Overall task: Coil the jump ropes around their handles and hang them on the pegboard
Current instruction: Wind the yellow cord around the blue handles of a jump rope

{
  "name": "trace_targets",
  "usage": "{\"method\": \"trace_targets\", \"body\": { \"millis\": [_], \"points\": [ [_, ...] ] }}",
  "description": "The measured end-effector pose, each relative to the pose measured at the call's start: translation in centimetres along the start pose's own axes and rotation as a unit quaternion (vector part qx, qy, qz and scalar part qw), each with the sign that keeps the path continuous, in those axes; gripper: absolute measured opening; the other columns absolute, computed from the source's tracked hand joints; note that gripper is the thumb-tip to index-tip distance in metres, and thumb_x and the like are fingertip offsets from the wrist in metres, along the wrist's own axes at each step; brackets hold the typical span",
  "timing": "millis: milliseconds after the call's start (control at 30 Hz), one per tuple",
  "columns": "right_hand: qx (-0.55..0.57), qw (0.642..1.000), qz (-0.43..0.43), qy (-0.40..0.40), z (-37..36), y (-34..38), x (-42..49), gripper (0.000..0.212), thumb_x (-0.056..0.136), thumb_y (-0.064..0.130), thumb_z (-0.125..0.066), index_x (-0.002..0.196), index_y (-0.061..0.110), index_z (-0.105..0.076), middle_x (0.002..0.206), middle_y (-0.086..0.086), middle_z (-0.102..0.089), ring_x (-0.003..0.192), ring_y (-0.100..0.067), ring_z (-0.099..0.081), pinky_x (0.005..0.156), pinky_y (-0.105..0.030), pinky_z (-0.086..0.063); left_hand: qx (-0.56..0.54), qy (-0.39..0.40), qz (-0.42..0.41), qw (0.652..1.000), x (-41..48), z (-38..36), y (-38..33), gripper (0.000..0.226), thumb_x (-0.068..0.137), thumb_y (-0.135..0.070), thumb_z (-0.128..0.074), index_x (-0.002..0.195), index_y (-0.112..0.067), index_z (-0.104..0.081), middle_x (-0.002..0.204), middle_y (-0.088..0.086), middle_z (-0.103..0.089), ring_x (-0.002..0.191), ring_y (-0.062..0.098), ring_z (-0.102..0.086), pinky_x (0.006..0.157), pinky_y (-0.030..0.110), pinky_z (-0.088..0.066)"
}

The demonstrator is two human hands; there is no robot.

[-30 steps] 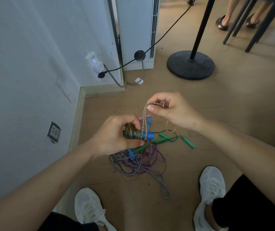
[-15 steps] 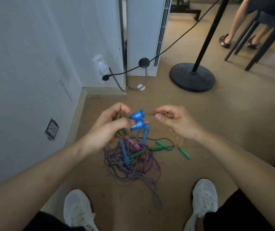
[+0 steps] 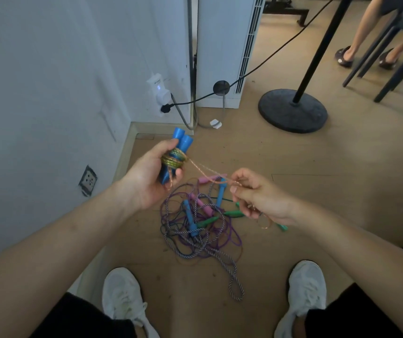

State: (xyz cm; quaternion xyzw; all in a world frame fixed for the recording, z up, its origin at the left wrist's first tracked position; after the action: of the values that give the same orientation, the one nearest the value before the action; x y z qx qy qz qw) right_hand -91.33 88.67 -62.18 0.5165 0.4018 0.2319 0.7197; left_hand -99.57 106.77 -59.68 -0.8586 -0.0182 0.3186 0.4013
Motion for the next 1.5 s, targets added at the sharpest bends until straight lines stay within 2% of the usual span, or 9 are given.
{"method": "trace_targets", "body": {
  "millis": [167,467,600,700,800,933,1133,1400,1500],
  "points": [
    [-0.002,1.0,-0.009,-0.004,-0.3,-0.3,-0.5,0.007,0.1,0.015,-0.057,0.099,0.008,-0.056,0.077,-0.003,-0.061,0.053,-0.022,-0.061,0.045,-0.028,-0.05,0.013,-0.039,-0.039,0.998,0.4,1.2,-1.6,0.035,0.091,-0.035,-0.068,0.115,-0.009,-0.064,0.092,0.006,-0.072,0.062,0.009,-0.055,0.045,0.014,-0.049],
    [-0.342,0.938,0.049,0.04,-2.1,1.0,-2.2,0.014,0.098,0.023,-0.058,0.088,0.023,-0.068,0.067,0.003,-0.065,0.059,-0.015,-0.062,0.069,-0.047,-0.057,0.189,-0.186,-0.109,0.958,1.1,5.7,-4.3,0.017,0.092,-0.031,-0.071,0.104,-0.026,-0.06,0.094,0.0,-0.064,0.055,0.011,-0.057,0.049,0.019,-0.049],
    [-0.335,0.938,0.077,0.032,-2.2,2.9,-3.3,0.019,0.1,0.025,-0.054,0.093,0.017,-0.07,0.073,0.005,-0.068,0.065,-0.016,-0.068,0.068,-0.037,-0.056,0.291,-0.178,-0.119,0.932,1.2,5.9,-4.3,0.009,0.096,-0.032,-0.067,0.102,-0.031,-0.061,0.104,0.005,-0.062,0.057,0.017,-0.054,0.041,0.016,-0.04],
    [-0.303,0.944,0.131,-0.013,-1.6,4.9,-3.7,0.021,0.1,0.027,-0.055,0.094,0.015,-0.072,0.073,0.014,-0.067,0.063,-0.019,-0.067,0.062,-0.038,-0.053,0.372,-0.163,-0.133,0.904,1.7,5.4,-3.6,0.02,0.096,-0.032,-0.066,0.112,-0.024,-0.06,0.105,0.009,-0.061,0.067,0.021,-0.056,0.063,0.033,-0.048],
    [-0.3,0.935,0.178,-0.056,-0.6,6.7,-4.2,0.021,0.1,0.028,-0.056,0.094,0.016,-0.072,0.076,-0.001,-0.072,0.066,-0.03,-0.067,0.06,-0.05,-0.053,0.413,-0.147,-0.138,0.888,1.8,4.6,-3.4,0.018,0.095,-0.03,-0.067,0.11,-0.022,-0.06,0.103,0.007,-0.064,0.077,0.022,-0.059,0.076,0.04,-0.053],
    [-0.248,0.934,0.233,-0.109,1.1,8.8,-5.1,0.018,0.099,0.021,-0.058,0.09,0.016,-0.073,0.071,0.003,-0.071,0.065,-0.005,-0.068,0.06,-0.052,-0.054,0.441,-0.12,-0.127,0.88,1.7,3.4,-3.2,0.012,0.088,-0.019,-0.063,0.097,-0.025,-0.058,0.099,0.001,-0.06,0.078,0.02,-0.054,0.068,0.035,-0.049],
    [-0.169,0.935,0.276,-0.143,2.6,10.6,-5.1,0.013,0.096,0.019,-0.061,0.094,0.022,-0.073,0.074,0.005,-0.07,0.061,-0.008,-0.066,0.057,-0.02,-0.05,0.481,-0.03,-0.119,0.868,1.9,1.4,-1.3,0.02,0.091,-0.013,-0.064,0.11,-0.02,-0.063,0.107,0.007,-0.064,0.082,0.021,-0.061,0.068,0.033,-0.053],
    [-0.154,0.937,0.277,-0.148,3.3,11.6,-4.5,0.014,0.097,0.017,-0.061,0.089,0.019,-0.072,0.07,-0.002,-0.07,0.059,-0.01,-0.067,0.052,-0.026,-0.053,0.684,0.121,-0.267,0.668,-1.0,-4.4,2.4,0.042,0.076,-0.024,-0.086,0.113,-0.022,-0.066,0.095,-0.023,-0.062,0.081,-0.01,-0.06,0.074,0.01,-0.045],
    [-0.168,0.935,0.266,-0.163,4.2,11.5,-3.8,0.017,0.097,0.017,-0.062,0.084,0.025,-0.07,0.069,0.001,-0.069,0.058,-0.009,-0.066,0.051,-0.026,-0.053,0.687,0.188,-0.281,0.643,-2.2,-6.1,3.9,0.046,0.071,-0.029,-0.089,0.111,-0.026,-0.066,0.1,-0.023,-0.06,0.091,-0.008,-0.058,0.081,0.016,-0.046]
  ]
}}
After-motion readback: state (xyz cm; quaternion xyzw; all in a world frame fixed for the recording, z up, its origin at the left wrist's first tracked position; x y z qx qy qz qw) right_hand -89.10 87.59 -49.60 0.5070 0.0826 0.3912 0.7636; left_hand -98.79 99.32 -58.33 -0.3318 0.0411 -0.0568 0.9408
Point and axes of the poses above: each hand's wrist, its own x-axis towards the middle knuckle, its own z-axis out of the back of the hand, y = z × x, the point moved 9 cm from there along x, towards the middle knuckle
